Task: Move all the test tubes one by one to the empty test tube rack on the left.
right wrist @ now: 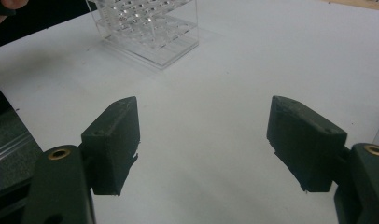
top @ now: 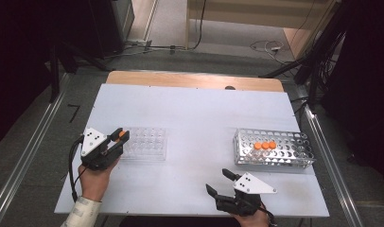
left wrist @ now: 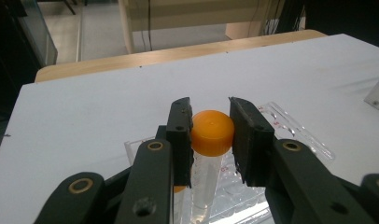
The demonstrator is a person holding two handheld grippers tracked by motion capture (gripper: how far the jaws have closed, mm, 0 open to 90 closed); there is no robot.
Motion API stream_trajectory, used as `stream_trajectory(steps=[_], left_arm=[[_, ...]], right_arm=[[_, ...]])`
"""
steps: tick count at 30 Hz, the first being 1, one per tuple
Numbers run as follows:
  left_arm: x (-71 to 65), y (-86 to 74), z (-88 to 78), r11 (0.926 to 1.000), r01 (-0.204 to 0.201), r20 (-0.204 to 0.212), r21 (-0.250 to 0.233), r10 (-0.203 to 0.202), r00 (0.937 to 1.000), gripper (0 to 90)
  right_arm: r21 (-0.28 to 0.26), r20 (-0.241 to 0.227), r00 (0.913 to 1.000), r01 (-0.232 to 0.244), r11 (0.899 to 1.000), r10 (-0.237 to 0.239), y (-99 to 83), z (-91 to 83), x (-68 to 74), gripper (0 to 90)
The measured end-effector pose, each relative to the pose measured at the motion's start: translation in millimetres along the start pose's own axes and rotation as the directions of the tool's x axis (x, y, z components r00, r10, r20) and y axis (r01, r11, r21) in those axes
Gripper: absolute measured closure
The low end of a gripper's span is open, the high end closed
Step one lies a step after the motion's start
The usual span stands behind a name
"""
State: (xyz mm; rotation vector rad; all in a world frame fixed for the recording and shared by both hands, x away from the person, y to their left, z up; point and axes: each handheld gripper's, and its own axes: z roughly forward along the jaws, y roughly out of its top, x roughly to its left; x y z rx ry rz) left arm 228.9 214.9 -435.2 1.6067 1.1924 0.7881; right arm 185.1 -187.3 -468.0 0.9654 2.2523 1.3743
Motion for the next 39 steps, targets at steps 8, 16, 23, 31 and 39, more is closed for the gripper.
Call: stream_trajectory(steps=[8, 16, 23, 31, 39], left_arm=[[0.2, 0.3, -0.1, 1.0000, 0.004, 0.004, 0.001, -0.004, 1.0000, 61.5], [-2.4, 1.4, -4.8, 0.9996, 0.020, 0.022, -0.018, -0.019, 0.9996, 51.0], [-19.7, 1.7, -15.1, 0.9998, 0.004, 0.022, -0.022, -0.004, 0.9997, 33.2], [-40.5, -11.9, -23.5, 0.9998, -0.018, 0.080, 0.005, 0.018, 0.9967, 18.8], [-53.1, -32.6, -29.2, 0.9996, -0.029, 0.104, -0.007, 0.029, 0.9941, 15.4]], right_arm=[[0.001, -0.003, 1.0000, -0.001, 1.000, 0.001, 0.1, 0.7, 0.6, 24.1], [-0.001, 0.001, 1.0000, -0.004, 1.000, 0.004, 0.2, -0.1, -0.8, 24.1], [-0.006, 0.022, 0.9996, -0.018, 1.000, 0.018, -0.4, -5.1, -7.8, 24.1], [-0.014, 0.057, 0.9977, -0.035, 0.999, 0.036, -4.5, -14.4, -18.3, 24.1], [-0.031, 0.109, 0.9924, -0.054, 0.998, 0.057, -9.0, -28.5, -31.7, 24.1]])
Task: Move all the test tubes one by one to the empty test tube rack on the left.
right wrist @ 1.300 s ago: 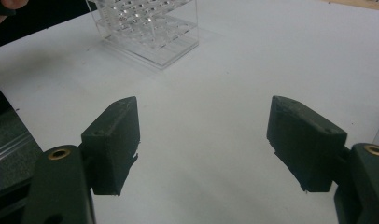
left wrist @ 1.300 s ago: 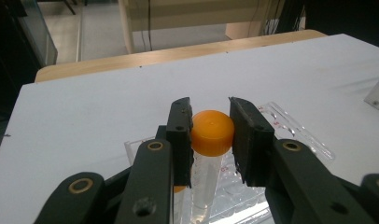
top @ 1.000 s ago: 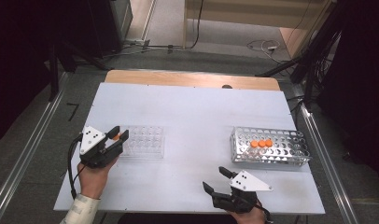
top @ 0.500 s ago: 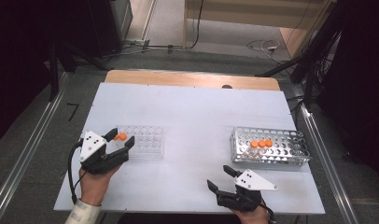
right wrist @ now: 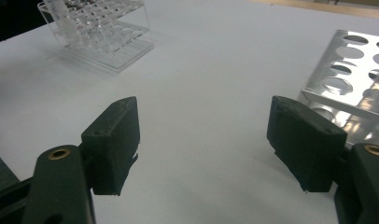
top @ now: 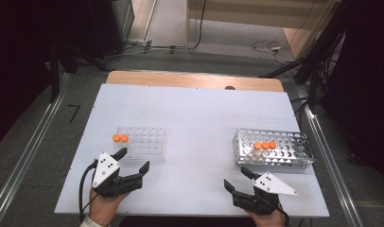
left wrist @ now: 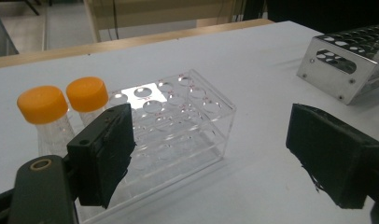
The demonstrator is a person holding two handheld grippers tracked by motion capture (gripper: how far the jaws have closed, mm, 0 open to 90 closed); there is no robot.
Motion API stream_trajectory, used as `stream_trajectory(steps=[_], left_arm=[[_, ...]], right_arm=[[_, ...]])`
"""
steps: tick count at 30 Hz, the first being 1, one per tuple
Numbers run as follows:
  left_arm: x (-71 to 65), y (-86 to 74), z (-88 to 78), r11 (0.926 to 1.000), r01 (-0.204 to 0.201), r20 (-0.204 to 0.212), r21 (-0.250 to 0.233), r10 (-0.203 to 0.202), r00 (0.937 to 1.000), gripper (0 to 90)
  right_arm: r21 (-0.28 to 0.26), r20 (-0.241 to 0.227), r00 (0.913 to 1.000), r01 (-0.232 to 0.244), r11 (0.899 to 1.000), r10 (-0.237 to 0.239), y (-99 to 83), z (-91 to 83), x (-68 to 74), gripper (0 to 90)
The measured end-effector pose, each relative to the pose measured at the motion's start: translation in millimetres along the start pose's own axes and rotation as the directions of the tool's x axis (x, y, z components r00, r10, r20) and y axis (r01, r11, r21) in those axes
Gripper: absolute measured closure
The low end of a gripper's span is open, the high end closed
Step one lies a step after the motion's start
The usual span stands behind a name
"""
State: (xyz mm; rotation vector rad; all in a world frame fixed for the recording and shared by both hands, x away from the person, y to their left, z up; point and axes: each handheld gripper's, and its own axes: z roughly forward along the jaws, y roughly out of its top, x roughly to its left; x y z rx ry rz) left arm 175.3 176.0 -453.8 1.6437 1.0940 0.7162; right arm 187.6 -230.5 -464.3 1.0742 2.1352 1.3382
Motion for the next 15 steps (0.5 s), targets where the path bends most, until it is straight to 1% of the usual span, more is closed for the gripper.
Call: stream_trajectory(steps=[4, 6, 8, 10, 15], left_arm=[[0.7, -7.6, -1.1, 0.9999, 0.011, -0.020, -0.004, -0.011, 0.9997, 15.5], [4.5, -11.0, -0.2, 0.9998, 0.020, -0.040, -0.002, -0.020, 0.9990, 15.6], [9.2, -13.1, -0.3, 0.9991, 0.042, -0.045, -0.001, -0.042, 0.9981, 15.6], [11.3, -14.8, -0.4, 0.9988, 0.048, -0.057, -0.005, -0.049, 0.9972, 15.6], [12.0, -18.1, 2.8, 0.9992, 0.039, -0.061, 0.011, -0.038, 0.9974, 15.6]], right_arm=[[-0.014, 0.033, 0.9994, -0.011, 1.000, 0.012, -0.9, -6.4, -7.8, 24.1], [-0.017, 0.058, 0.9982, -0.013, 1.000, 0.014, -1.4, -9.1, -12.5, 24.2], [-0.019, 0.084, 0.9963, -0.016, 1.000, 0.017, -1.9, -11.7, -16.9, 24.3], [-0.027, 0.106, 0.9942, -0.016, 1.000, 0.019, -2.4, -14.8, -21.9, 24.6], [-0.044, 0.165, 0.9855, -0.030, 0.999, 0.037, -3.1, -20.1, -35.2, 25.6]])
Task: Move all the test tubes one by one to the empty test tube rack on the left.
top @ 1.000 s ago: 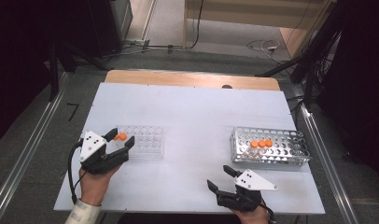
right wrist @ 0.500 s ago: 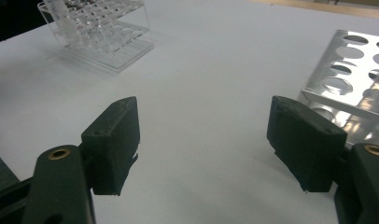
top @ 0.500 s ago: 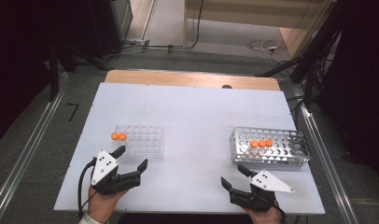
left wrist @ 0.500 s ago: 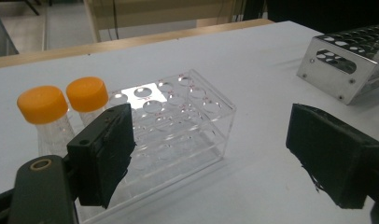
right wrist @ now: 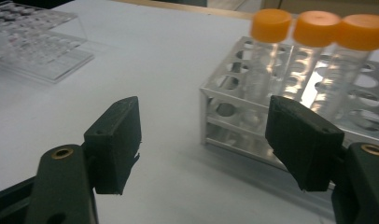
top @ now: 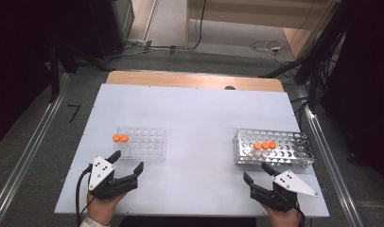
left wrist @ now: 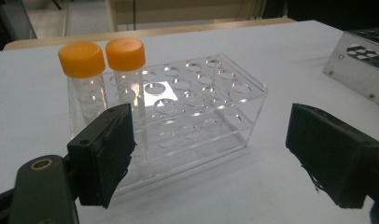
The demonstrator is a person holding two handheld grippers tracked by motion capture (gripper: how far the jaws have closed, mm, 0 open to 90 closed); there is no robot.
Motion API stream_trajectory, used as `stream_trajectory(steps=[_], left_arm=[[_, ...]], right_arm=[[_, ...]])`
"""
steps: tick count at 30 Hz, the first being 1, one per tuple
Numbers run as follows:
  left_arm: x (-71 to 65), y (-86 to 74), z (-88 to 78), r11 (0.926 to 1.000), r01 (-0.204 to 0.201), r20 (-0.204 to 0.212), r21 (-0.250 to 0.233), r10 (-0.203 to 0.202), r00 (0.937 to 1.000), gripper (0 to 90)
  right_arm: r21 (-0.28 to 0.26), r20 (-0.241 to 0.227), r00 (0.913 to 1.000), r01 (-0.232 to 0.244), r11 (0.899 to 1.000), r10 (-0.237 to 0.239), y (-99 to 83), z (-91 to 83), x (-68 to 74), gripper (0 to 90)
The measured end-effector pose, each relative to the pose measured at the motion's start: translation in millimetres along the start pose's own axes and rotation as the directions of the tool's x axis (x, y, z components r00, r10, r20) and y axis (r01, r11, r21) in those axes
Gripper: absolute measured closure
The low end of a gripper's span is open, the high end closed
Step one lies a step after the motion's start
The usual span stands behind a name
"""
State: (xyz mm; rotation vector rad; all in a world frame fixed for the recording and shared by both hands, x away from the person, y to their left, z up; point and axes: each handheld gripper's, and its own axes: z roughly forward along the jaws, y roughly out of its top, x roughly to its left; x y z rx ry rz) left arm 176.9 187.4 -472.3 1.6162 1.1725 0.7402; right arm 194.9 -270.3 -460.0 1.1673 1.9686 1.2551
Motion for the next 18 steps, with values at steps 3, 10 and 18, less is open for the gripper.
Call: stream_trajectory(steps=[3, 10, 18], left_arm=[[-0.8, -0.8, 1.2, 0.9999, -0.008, 0.002, 0.008, 0.008, 1.0000, 15.6], [0.6, -1.9, 2.3, 0.9999, -0.007, -0.001, 0.009, 0.007, 1.0000, 15.7], [-1.1, -2.6, 4.1, 0.9998, -0.014, 0.005, 0.016, 0.014, 0.9999, 16.1]], right_arm=[[-0.006, 0.029, 0.9995, -0.016, 1.000, 0.016, 0.3, -0.7, -8.3, 26.0], [-0.002, 0.090, 0.9944, -0.055, 0.998, 0.055, -2.9, 1.8, -26.4, 26.2], [-0.006, 0.127, 0.9878, -0.090, 0.996, 0.090, 0.2, 8.7, -38.3, 27.6]])
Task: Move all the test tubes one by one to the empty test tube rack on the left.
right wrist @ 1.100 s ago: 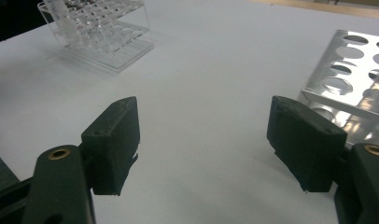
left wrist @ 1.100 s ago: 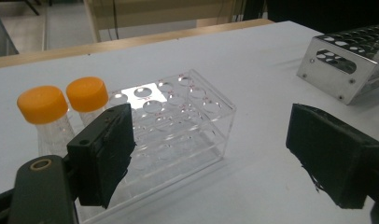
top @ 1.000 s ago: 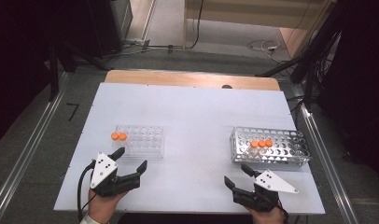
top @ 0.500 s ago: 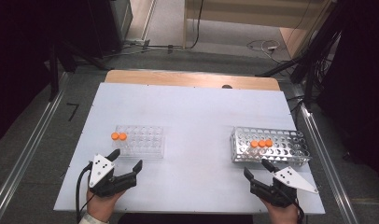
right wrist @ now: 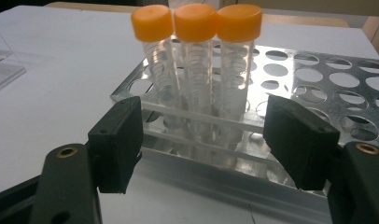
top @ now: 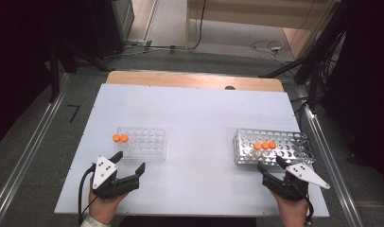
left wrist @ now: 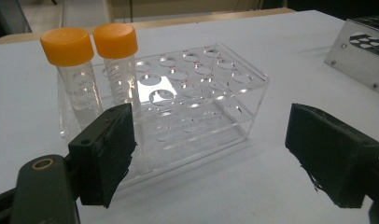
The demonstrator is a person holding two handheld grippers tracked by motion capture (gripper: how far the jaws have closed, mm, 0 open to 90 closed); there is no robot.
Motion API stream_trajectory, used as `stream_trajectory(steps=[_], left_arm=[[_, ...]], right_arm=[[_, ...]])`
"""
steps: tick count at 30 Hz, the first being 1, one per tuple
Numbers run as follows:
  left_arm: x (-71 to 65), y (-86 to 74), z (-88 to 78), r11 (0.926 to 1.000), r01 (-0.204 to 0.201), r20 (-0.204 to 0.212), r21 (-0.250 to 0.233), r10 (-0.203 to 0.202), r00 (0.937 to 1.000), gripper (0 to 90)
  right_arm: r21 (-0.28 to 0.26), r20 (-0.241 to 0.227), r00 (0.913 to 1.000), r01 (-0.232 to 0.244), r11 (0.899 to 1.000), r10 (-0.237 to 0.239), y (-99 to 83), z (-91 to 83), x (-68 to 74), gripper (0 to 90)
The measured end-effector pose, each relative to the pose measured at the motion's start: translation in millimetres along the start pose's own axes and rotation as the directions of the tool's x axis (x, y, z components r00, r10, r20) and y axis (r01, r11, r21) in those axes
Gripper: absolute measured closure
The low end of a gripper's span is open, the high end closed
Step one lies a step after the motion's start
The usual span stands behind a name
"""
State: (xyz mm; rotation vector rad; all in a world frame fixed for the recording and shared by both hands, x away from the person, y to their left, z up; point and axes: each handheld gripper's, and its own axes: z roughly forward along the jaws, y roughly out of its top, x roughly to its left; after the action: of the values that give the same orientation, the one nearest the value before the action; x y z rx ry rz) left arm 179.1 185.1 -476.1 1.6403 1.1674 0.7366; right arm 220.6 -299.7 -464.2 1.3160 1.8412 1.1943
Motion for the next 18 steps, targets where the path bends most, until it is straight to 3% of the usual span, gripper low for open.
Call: stream_trajectory(steps=[18], left_arm=[[0.1, -0.6, 0.3, 1.0000, 0.000, -0.010, 0.000, 0.000, 1.0000, 16.1]], right_arm=[[0.002, 0.068, 0.9977, 0.001, 1.000, -0.001, 4.9, 12.1, -10.7, 53.2]])
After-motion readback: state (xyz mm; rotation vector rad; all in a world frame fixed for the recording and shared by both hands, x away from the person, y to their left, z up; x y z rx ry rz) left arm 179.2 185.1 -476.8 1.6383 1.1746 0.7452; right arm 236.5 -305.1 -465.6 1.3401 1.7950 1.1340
